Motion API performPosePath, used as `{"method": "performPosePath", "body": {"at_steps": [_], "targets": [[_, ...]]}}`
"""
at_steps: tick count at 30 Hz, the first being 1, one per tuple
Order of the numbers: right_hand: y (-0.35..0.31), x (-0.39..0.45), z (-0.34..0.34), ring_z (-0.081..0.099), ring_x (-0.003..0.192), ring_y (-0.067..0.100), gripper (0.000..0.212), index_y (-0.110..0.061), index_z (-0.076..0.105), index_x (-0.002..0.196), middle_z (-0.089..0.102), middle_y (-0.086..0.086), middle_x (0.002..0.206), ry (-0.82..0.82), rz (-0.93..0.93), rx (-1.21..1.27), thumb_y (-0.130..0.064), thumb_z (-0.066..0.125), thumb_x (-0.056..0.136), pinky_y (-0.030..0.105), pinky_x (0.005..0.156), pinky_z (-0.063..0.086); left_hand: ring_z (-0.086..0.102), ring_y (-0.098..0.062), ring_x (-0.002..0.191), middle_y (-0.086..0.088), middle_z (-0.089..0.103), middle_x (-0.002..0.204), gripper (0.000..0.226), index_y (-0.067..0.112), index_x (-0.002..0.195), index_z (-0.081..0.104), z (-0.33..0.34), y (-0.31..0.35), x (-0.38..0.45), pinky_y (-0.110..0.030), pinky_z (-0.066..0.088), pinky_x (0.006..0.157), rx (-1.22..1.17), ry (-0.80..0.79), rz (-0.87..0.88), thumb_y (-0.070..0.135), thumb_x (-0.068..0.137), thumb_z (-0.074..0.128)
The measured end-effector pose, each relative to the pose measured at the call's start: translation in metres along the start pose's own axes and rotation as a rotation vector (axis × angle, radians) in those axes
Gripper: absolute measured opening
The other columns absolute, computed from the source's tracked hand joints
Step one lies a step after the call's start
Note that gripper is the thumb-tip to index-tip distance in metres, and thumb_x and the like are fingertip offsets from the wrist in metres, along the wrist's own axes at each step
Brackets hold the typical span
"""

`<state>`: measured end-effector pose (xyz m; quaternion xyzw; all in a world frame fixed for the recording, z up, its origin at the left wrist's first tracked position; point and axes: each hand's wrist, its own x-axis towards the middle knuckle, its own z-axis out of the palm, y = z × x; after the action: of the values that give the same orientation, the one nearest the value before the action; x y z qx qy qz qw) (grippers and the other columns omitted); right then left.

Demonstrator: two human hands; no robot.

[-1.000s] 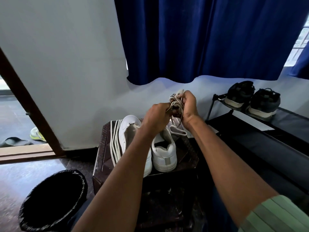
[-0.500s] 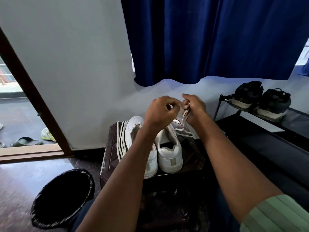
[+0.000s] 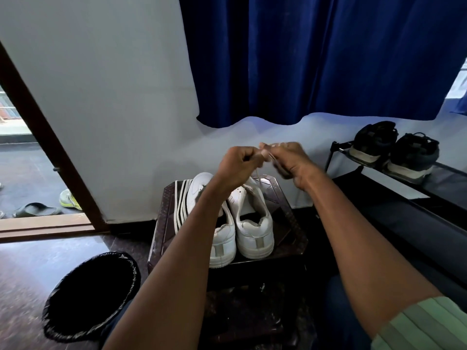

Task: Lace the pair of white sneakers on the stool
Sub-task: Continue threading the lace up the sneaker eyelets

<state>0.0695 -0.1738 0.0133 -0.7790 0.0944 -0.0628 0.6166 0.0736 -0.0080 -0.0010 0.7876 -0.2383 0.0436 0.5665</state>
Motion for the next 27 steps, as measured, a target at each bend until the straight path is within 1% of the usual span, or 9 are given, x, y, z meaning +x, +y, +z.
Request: {"method": "performPosePath", "body": {"at_steps": [2,5,8,11,15,19,22,25,27], "targets": [[-0.003,-0.009,0.013,0.045,0.046,0.011,0.058,-0.019,0.068,0.076,0.055,-0.001,0.057,-0.132,0.061,-0.040,-0.074,0.056,0.091,0.021,0.046,0.035,0.056,-0.008,0.063,0.001,0.065,0.070,0.032,0.008,0.086,0.077,0.002,0.001,0.003,-0.021,0.046,0.061,-0.143,0.121,-0.035,0.032,0.102,0.063],[-0.008,-0.013,0.033,0.057,0.046,0.006,0.074,-0.021,0.071,0.081,0.063,-0.004,0.058,-0.146,0.112,0.134,-0.080,0.029,0.097,0.023,0.046,0.041,0.061,-0.013,0.063,-0.005,0.068,0.071,0.028,0.003,0.095,0.078,0.005,0.003,0.002,-0.027,0.054,0.062,-0.352,0.217,-0.116,0.023,0.104,0.060],[-0.009,-0.013,0.050,0.059,0.055,0.011,0.073,-0.019,0.074,0.094,0.066,-0.001,0.063,-0.070,0.091,0.246,-0.080,0.033,0.096,0.026,0.049,0.042,0.067,-0.021,0.072,-0.017,0.074,0.080,0.026,0.010,0.093,0.080,0.006,0.006,-0.001,-0.040,0.060,0.075,-0.410,0.269,-0.133,0.026,0.102,0.062],[-0.015,-0.017,0.069,0.058,0.047,0.009,0.070,-0.018,0.066,0.080,0.061,-0.003,0.051,-0.052,0.106,0.422,-0.071,0.026,0.103,0.021,0.042,0.044,0.071,-0.022,0.074,-0.012,0.077,0.081,0.022,0.016,0.089,0.081,0.001,0.005,-0.003,-0.043,0.060,0.075,-0.342,0.342,-0.124,0.027,0.100,0.066],[-0.023,-0.021,0.104,0.064,0.059,0.017,0.068,-0.019,0.073,0.074,0.068,0.004,0.064,-0.001,0.066,0.520,-0.075,0.042,0.097,0.028,0.055,0.054,0.071,-0.017,0.074,-0.009,0.076,0.088,0.014,0.015,0.092,0.079,-0.019,0.003,-0.014,-0.029,0.058,0.069,-0.633,0.368,-0.231,0.020,0.099,0.067],[-0.041,-0.038,0.135,0.057,0.049,0.014,0.032,-0.014,0.070,0.070,0.066,0.005,0.063,0.070,0.066,0.554,-0.040,0.079,0.088,0.022,0.046,0.041,0.065,-0.007,0.077,-0.005,0.071,0.094,0.009,0.017,0.100,0.073,-0.059,-0.012,-0.033,-0.019,0.048,0.064,-0.626,0.375,-0.284,0.025,0.096,0.070],[-0.057,-0.057,0.161,0.057,0.042,0.016,0.017,-0.007,0.064,0.070,0.063,0.010,0.062,-0.018,0.128,0.662,-0.009,0.077,0.082,0.022,0.045,0.044,0.063,-0.019,0.098,-0.005,0.070,0.106,0.029,0.021,0.113,0.072,-0.094,-0.026,-0.056,-0.031,0.042,0.083,-0.765,0.264,-0.371,0.031,0.086,0.069],[-0.065,-0.073,0.208,0.056,0.038,0.021,0.021,-0.003,0.059,0.064,0.058,0.012,0.055,-0.118,0.201,0.701,0.004,0.070,0.080,0.027,0.048,0.049,0.065,-0.011,0.079,0.003,0.072,0.090,0.027,0.022,0.105,0.071,-0.132,-0.049,-0.087,-0.028,0.038,0.067,-0.798,0.352,-0.422,0.017,0.087,0.053],[-0.067,-0.086,0.251,0.056,0.036,0.020,0.020,-0.004,0.061,0.064,0.060,0.010,0.051,-0.209,0.235,0.552,0.001,0.072,0.080,0.023,0.046,0.045,0.063,-0.007,0.073,0.007,0.072,0.083,0.027,0.023,0.098,0.071,-0.161,-0.065,-0.118,-0.027,0.036,0.062,-0.695,0.442,-0.514,0.017,0.087,0.048]]}}
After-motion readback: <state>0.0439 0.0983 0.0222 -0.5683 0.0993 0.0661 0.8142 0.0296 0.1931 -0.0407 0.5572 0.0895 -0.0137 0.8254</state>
